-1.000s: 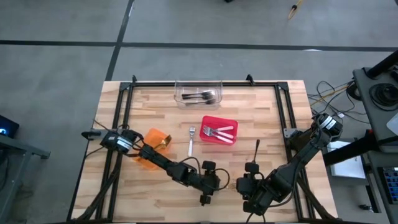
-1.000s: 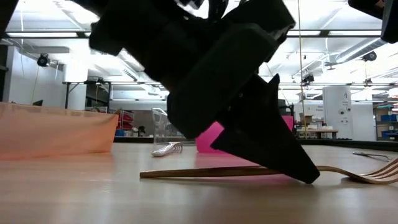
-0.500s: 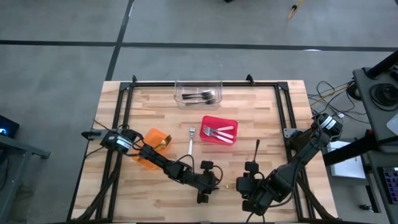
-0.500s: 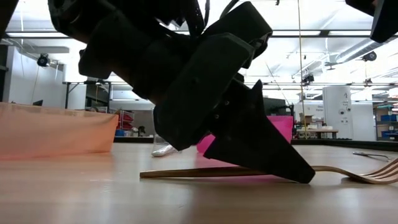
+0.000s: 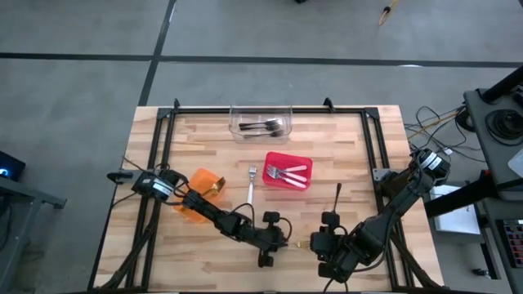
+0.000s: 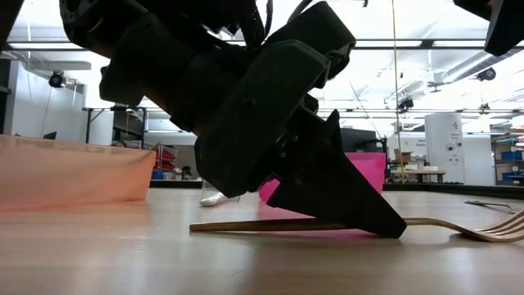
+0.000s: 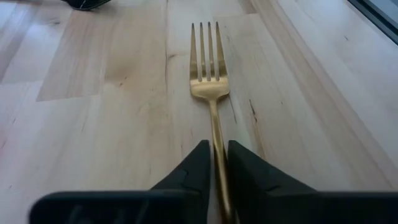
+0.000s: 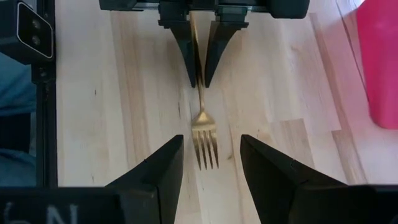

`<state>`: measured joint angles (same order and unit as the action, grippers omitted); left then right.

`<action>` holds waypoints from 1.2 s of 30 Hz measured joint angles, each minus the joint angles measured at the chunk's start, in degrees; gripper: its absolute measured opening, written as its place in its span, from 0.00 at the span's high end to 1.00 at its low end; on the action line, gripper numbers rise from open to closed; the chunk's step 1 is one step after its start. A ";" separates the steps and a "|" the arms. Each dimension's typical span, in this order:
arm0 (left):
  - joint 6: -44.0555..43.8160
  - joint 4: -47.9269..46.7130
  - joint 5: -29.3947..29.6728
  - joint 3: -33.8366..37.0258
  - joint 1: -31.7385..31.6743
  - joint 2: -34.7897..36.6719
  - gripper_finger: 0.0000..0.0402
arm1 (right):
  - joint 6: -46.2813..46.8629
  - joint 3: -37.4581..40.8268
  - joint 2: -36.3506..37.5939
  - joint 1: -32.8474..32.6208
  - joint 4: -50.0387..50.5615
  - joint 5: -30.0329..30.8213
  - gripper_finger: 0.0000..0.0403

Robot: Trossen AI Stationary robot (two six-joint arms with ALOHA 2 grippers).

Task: Sort silverware by color (type)
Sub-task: Put the gold fork into the orange bin

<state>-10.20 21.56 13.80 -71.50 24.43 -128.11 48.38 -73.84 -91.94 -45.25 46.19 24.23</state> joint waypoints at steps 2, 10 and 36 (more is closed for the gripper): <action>-0.46 0.00 0.08 0.02 0.00 0.00 0.96 | -0.26 0.02 0.00 0.00 -0.04 0.06 0.63; -2.43 0.05 0.39 0.07 0.20 0.25 0.98 | -1.56 0.02 0.00 0.02 -0.14 1.31 0.63; -2.14 -11.08 14.29 22.79 0.22 40.22 0.98 | -17.18 0.02 6.44 6.10 1.60 18.23 0.63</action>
<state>-12.34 10.48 28.09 -48.72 24.64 -87.89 31.20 -73.82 -85.50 -39.15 47.80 42.45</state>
